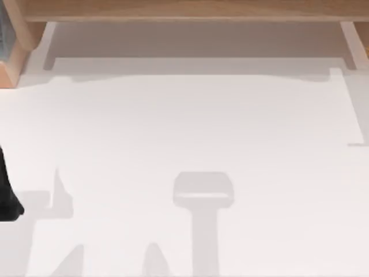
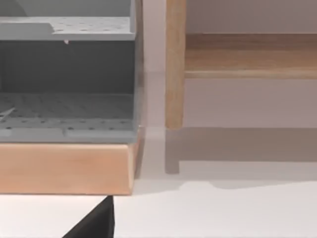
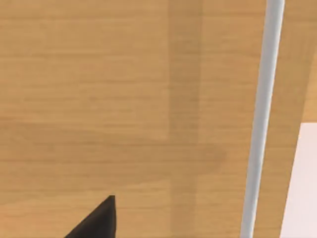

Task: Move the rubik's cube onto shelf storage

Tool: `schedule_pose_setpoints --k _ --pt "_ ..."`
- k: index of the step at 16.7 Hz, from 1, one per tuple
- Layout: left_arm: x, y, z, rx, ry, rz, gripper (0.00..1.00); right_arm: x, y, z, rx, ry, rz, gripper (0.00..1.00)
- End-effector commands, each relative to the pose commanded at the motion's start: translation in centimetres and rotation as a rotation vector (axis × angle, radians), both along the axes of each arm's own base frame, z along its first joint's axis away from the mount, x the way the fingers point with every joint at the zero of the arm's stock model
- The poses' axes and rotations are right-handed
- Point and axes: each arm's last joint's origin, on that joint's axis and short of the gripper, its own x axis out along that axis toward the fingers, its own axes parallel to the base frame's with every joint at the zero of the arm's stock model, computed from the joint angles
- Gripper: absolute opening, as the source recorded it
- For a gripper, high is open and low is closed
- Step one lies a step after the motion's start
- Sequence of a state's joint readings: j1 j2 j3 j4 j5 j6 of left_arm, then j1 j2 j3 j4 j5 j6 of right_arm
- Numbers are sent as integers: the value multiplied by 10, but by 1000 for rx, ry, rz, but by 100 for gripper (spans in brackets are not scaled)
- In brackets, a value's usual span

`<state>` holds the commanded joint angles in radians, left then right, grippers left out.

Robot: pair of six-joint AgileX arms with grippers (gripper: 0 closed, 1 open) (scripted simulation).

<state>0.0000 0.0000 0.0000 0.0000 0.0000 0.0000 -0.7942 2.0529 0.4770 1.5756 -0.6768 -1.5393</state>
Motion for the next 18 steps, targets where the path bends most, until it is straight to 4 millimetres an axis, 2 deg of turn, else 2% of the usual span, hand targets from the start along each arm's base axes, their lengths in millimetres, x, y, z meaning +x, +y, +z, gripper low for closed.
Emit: schedule_pose_setpoints --k 2,5,8,10,12,14,18 --pt "0 0 0 0 0 0 100 3 -28 3 24 1 -111 100" --pt "0 0 0 0 0 0 100 14 -84 16 86 -2 -300 100" --pt "0 0 0 0 0 0 100 37 -141 45 182 -11 -455 100" --pt "0 0 0 0 0 0 100 59 -167 70 281 0 -524 100" --pt "0 0 0 0 0 0 100 87 -179 94 404 36 -570 100" --pt "0 0 0 0 0 0 100 118 -177 115 545 101 -600 100" --pt "0 0 0 0 0 0 100 170 -145 147 832 288 -664 100"
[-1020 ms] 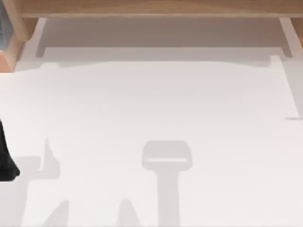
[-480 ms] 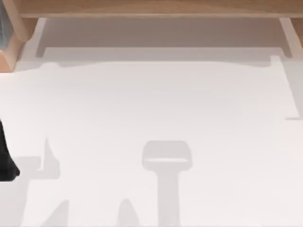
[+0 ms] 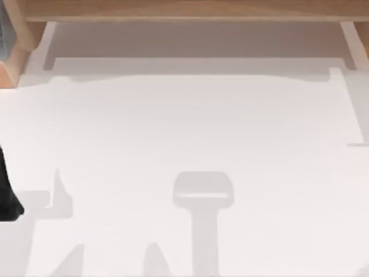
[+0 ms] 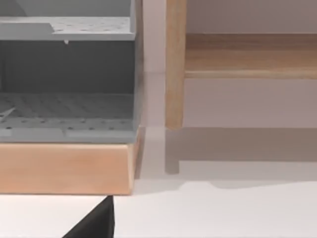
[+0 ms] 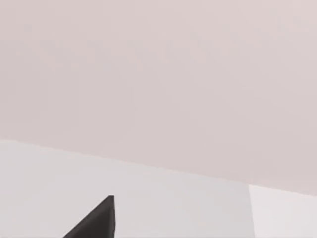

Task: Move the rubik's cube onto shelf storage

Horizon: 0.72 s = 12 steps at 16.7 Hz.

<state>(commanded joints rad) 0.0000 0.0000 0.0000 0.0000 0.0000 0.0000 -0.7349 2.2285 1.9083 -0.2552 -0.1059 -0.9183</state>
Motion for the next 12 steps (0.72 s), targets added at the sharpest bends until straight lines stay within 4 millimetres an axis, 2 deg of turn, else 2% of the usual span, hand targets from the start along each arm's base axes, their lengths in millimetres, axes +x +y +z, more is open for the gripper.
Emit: schedule_pose_setpoints --k 3,6,9,12 --pt "0 0 0 0 0 0 100 26 41 16 227 114 -36 100" --pt "0 0 0 0 0 0 100 44 89 23 415 246 -67 100" --pt "0 0 0 0 0 0 100 56 134 15 557 390 -100 100" --pt "0 0 0 0 0 0 100 61 159 -7 648 522 -146 100"
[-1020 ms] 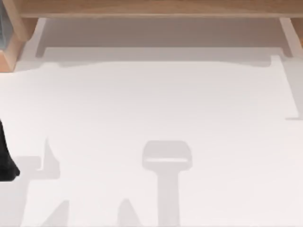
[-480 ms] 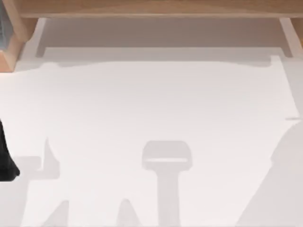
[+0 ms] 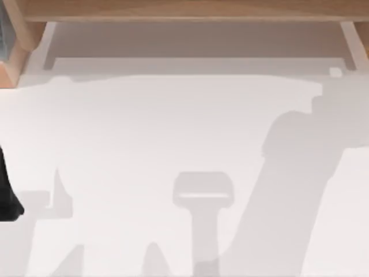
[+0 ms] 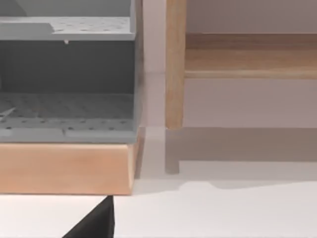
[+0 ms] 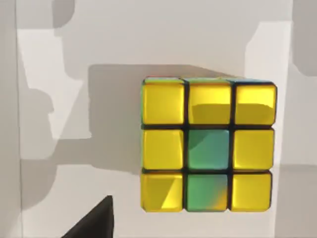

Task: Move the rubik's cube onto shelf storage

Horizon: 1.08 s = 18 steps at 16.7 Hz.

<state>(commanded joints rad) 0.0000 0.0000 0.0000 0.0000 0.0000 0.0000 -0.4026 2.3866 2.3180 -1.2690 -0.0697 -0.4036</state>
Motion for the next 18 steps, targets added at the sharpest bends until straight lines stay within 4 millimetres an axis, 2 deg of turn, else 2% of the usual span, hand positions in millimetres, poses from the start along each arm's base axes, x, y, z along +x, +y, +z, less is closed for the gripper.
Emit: schedule_pose_setpoints --k 2,8,10,14,18 --pt "0 0 0 0 0 0 100 1 4 -9 23 44 -12 100" --pt "0 0 0 0 0 0 100 0 3 -10 23 42 -13 100" --pt "0 0 0 0 0 0 100 5 3 -22 23 43 -12 100" --pt "0 0 0 0 0 0 100 18 4 -60 23 43 -12 100" --pt "0 0 0 0 0 0 100 20 5 -67 23 44 -12 100"
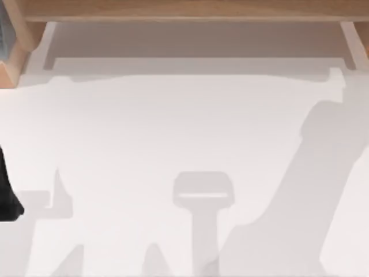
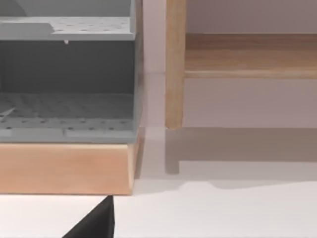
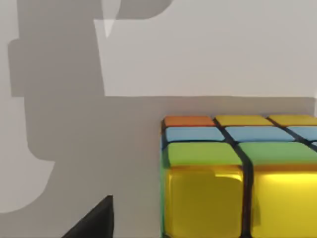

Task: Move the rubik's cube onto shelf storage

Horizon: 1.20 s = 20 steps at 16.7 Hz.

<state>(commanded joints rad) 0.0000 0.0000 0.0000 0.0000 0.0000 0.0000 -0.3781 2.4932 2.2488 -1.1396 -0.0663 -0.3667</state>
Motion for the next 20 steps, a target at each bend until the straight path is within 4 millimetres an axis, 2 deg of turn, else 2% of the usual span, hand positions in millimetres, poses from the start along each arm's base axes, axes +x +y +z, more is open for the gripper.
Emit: schedule_pose_setpoints --k 1,14,20 --pt "0 0 0 0 0 0 100 0 0 0 0 0 0 100" --pt "0 0 0 0 0 0 100 0 0 0 0 0 0 2" --pt "0 0 0 0 0 0 100 0 0 0 0 0 0 0"
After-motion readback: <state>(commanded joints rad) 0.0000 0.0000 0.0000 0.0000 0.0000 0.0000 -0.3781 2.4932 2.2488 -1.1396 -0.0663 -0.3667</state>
